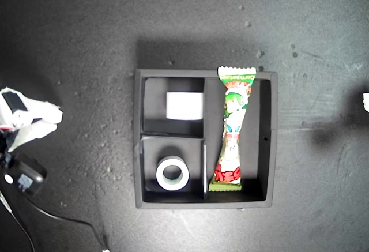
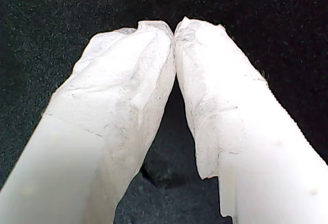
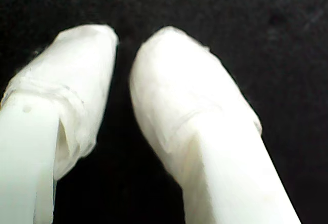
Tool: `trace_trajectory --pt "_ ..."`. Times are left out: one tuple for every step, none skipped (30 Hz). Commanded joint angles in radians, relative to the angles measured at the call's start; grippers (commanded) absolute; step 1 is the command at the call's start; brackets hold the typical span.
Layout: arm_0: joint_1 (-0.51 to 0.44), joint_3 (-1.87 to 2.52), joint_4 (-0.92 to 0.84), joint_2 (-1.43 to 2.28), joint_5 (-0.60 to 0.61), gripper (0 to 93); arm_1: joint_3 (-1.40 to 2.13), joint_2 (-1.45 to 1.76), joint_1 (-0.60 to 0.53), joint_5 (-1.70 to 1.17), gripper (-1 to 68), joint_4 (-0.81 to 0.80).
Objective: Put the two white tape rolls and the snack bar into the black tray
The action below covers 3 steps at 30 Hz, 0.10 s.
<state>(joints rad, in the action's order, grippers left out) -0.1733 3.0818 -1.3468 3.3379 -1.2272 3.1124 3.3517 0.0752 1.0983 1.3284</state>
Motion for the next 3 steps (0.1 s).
trace_trajectory --pt "-0.002 0.057 -0.041 0.048 -0.055 2.8 0.012 -0.003 -0.008 -0.011 0.0 0.012" --pt "-0.002 0.057 -0.041 0.048 -0.055 2.8 0.012 -0.003 -0.008 -0.011 0.0 0.012" --pt "-0.002 0.057 -0.041 0.048 -0.055 2.8 0.012 -0.003 -0.008 -0.011 0.0 0.012"
